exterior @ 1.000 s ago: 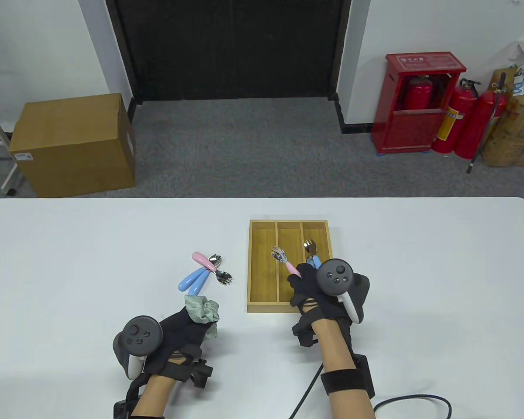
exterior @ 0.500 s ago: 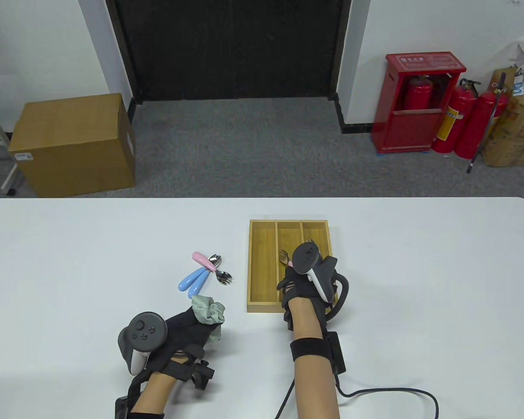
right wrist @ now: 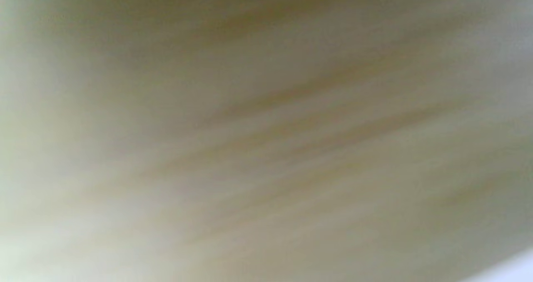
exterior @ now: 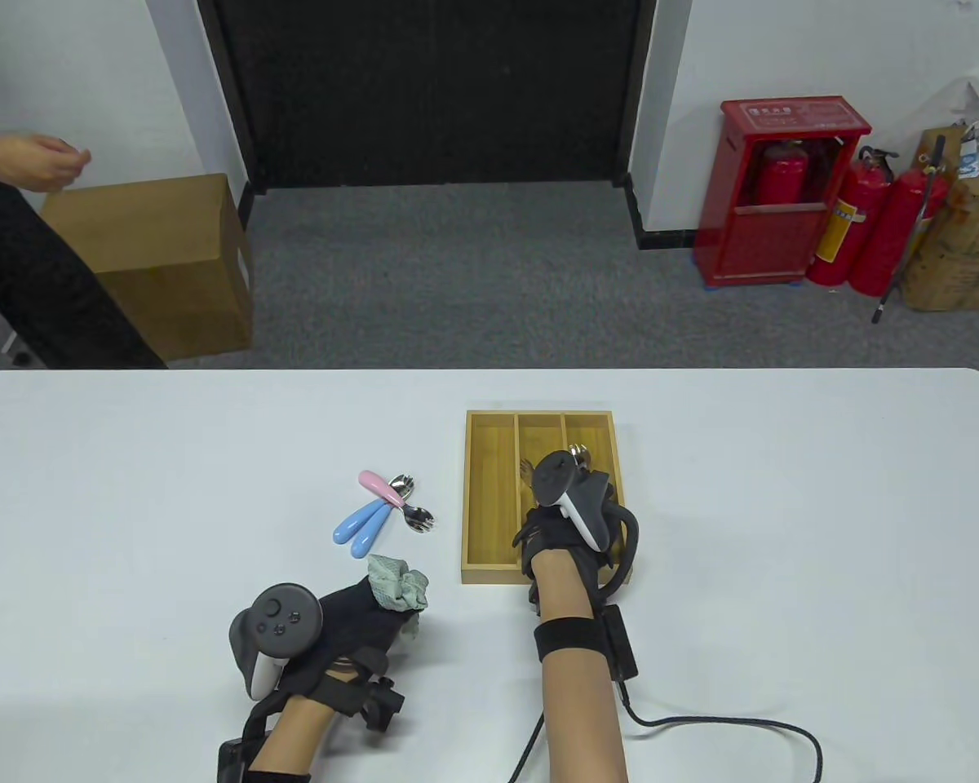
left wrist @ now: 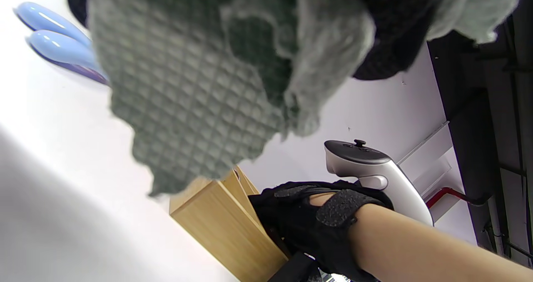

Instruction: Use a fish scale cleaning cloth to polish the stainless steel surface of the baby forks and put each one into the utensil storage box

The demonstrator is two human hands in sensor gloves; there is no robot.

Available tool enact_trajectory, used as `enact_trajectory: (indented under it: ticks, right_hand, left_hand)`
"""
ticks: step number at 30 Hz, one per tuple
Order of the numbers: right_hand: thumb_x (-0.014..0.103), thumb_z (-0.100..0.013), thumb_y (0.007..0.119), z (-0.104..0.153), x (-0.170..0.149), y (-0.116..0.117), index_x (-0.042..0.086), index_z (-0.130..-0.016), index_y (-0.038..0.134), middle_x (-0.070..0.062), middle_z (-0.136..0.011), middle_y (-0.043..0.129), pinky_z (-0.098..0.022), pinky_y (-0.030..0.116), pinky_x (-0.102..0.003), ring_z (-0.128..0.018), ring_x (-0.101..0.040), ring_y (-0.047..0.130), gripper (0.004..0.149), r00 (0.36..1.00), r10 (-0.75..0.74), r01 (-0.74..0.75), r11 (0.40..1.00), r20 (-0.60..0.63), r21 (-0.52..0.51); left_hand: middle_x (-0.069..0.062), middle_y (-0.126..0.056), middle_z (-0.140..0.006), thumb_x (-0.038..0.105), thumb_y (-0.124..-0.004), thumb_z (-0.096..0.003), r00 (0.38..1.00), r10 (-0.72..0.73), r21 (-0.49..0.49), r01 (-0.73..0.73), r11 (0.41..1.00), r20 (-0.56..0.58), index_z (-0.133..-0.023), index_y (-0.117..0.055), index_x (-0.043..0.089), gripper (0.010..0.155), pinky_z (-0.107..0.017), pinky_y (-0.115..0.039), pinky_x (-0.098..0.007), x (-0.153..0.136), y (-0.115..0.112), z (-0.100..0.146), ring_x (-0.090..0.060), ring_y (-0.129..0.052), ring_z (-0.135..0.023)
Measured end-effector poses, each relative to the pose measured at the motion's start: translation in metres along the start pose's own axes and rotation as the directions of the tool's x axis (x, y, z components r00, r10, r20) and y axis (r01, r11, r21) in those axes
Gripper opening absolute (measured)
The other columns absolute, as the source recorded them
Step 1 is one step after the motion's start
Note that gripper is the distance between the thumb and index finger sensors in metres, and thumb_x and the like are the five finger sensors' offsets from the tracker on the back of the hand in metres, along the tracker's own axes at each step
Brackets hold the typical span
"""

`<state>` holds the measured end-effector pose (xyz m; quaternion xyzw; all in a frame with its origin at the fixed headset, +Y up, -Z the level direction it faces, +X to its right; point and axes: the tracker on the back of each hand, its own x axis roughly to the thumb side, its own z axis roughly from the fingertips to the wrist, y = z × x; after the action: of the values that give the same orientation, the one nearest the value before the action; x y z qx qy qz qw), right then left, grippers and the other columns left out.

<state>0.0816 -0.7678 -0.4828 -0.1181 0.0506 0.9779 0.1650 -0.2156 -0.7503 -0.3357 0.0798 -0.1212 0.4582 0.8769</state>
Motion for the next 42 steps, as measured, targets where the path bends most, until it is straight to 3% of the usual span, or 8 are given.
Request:
enact_trajectory:
  ticks: [12,19,25,28,33,37,39,42]
  right_hand:
    - [0.033,-0.039,0.086,0.001,-0.006,-0.004,0.006,-0.081,0.082,-0.022,-0.106,0.047,-0.063,0.044,-0.067,-0.094,-0.051,0.043,0.050,0.998,-0.053,0.053,0.999,0.039,0.003]
    - [0.031,-0.039,0.085,0.010,-0.016,-0.014,0.007,-0.080,0.083,-0.023,-0.105,0.050,-0.062,0.047,-0.067,-0.093,-0.052,0.047,0.048,0.985,-0.156,0.156,0.988,0.081,0.004]
    - [0.032,-0.040,0.085,0.030,-0.027,-0.038,0.006,-0.080,0.083,-0.024,-0.103,0.054,-0.061,0.051,-0.067,-0.091,-0.053,0.052,0.048,0.954,-0.255,0.264,0.964,0.160,-0.038]
    - [0.032,-0.040,0.085,0.045,-0.031,-0.055,0.007,-0.080,0.083,-0.024,-0.103,0.056,-0.060,0.052,-0.067,-0.090,-0.053,0.054,0.048,0.927,-0.304,0.322,0.945,0.218,-0.052]
    - [0.033,-0.040,0.084,0.076,-0.036,-0.076,0.008,-0.080,0.083,-0.025,-0.100,0.062,-0.058,0.057,-0.067,-0.087,-0.053,0.061,0.047,0.817,-0.456,0.494,0.869,0.353,-0.020]
    - [0.032,-0.041,0.085,0.102,-0.033,-0.077,0.009,-0.083,0.082,-0.026,-0.100,0.063,-0.057,0.058,-0.067,-0.085,-0.054,0.063,0.048,0.645,-0.583,0.605,0.785,0.494,0.136]
    - [0.031,-0.041,0.085,0.116,-0.029,-0.074,0.011,-0.087,0.079,-0.026,-0.101,0.061,-0.057,0.057,-0.067,-0.086,-0.054,0.062,0.050,0.576,-0.586,0.586,0.782,0.570,0.212]
    - [0.032,-0.041,0.086,0.128,-0.021,-0.071,0.015,-0.093,0.073,-0.026,-0.103,0.058,-0.058,0.056,-0.067,-0.088,-0.053,0.061,0.056,0.540,-0.553,0.499,0.817,0.634,0.289]
  left_hand:
    - [-0.002,-0.108,-0.055,0.051,-0.091,-0.0434,1.000,0.002,-0.006,-0.002,1.000,-0.014,-0.078,-0.090,0.013,0.051,-0.057,-0.076,-0.055,0.001,-0.002,0.000,-0.026,-0.107,-0.051]
    - [-0.002,-0.108,-0.055,0.051,-0.091,-0.0434,1.000,0.011,-0.006,-0.011,1.000,-0.014,-0.079,-0.090,0.013,0.052,-0.057,-0.076,-0.055,0.001,0.000,0.001,-0.027,-0.107,-0.052]
    - [-0.003,-0.108,-0.058,0.051,-0.090,-0.0440,0.998,0.064,-0.004,-0.064,0.998,-0.020,-0.080,-0.089,0.013,0.053,-0.058,-0.074,-0.056,0.000,0.005,0.004,-0.028,-0.106,-0.055]
    - [-0.003,-0.107,-0.061,0.052,-0.089,-0.0443,0.991,0.130,-0.054,-0.130,0.990,-0.003,-0.082,-0.088,0.014,0.054,-0.060,-0.073,-0.056,0.000,0.006,0.005,-0.028,-0.105,-0.058]
    - [-0.004,-0.103,-0.072,0.050,-0.087,-0.0465,0.972,0.232,-0.148,-0.228,0.962,0.016,-0.089,-0.082,0.016,0.055,-0.063,-0.068,-0.059,0.003,0.003,0.005,-0.030,-0.100,-0.069]
    - [-0.006,-0.096,-0.082,0.043,-0.082,-0.0479,0.965,0.259,-0.243,-0.245,0.938,0.028,-0.096,-0.075,0.017,0.055,-0.067,-0.062,-0.062,0.007,-0.002,0.005,-0.033,-0.093,-0.079]
    - [-0.004,-0.094,-0.085,0.041,-0.080,-0.0483,0.968,0.247,-0.303,-0.225,0.926,0.037,-0.098,-0.072,0.018,0.055,-0.068,-0.060,-0.063,0.010,-0.006,0.005,-0.033,-0.091,-0.083]
    - [-0.005,-0.092,-0.088,0.041,-0.080,-0.0486,0.966,0.254,-0.339,-0.227,0.913,0.036,-0.099,-0.071,0.019,0.056,-0.068,-0.059,-0.064,0.013,-0.011,0.007,-0.034,-0.088,-0.085]
